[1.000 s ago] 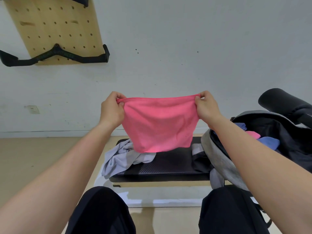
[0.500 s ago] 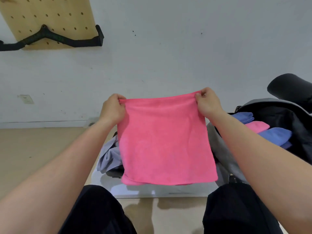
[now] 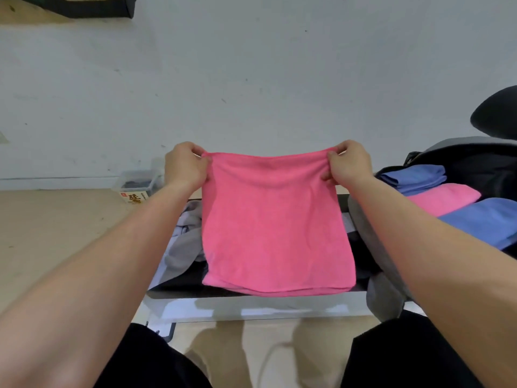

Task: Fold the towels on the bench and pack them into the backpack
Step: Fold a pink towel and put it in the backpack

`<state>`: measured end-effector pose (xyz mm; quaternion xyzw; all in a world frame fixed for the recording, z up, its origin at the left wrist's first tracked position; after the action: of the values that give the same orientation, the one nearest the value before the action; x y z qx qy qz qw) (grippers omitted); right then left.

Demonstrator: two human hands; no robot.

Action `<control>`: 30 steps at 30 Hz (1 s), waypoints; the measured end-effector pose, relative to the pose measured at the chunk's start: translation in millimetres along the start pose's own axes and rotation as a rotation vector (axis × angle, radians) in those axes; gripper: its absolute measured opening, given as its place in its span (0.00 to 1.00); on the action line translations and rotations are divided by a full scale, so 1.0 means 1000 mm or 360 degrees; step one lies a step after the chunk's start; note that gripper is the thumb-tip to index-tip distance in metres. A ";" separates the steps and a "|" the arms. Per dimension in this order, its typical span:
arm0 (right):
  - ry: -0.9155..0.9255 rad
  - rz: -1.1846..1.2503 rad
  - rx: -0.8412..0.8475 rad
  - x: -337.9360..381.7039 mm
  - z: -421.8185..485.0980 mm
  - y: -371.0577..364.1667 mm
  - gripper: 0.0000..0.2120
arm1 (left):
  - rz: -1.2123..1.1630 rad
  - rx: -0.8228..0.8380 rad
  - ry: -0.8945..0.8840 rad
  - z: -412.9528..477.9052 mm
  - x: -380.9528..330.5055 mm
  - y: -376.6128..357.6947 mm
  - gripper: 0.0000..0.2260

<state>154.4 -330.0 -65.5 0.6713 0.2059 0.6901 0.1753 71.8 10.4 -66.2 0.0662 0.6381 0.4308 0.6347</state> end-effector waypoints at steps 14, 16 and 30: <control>0.0346 -0.0557 0.0288 -0.007 -0.085 -0.071 0.25 | 0.0236 0.0829 -0.0348 -0.161 0.020 -0.010 0.10; 0.0462 -0.0555 0.0626 0.001 -0.116 -0.092 0.18 | 0.0329 0.0918 -0.0375 -0.184 0.035 -0.006 0.12; 0.0909 -0.0802 0.1272 0.012 -0.200 -0.152 0.10 | 0.0538 0.0874 -0.0406 -0.196 0.057 -0.011 0.07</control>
<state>-51.0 -204.0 -136.7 0.4016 0.6455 0.6496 0.0037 -103.3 -51.8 -150.8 0.3927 0.6258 0.3305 0.5873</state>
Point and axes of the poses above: each hand's wrist, its own z-axis towards the middle knuckle, its own y-axis out of the back of the hand, x = y × z, the point moved 5 cm from there along z, towards the middle knuckle, and after that the axes turned 10 degrees about x, right-handed, at the moved point
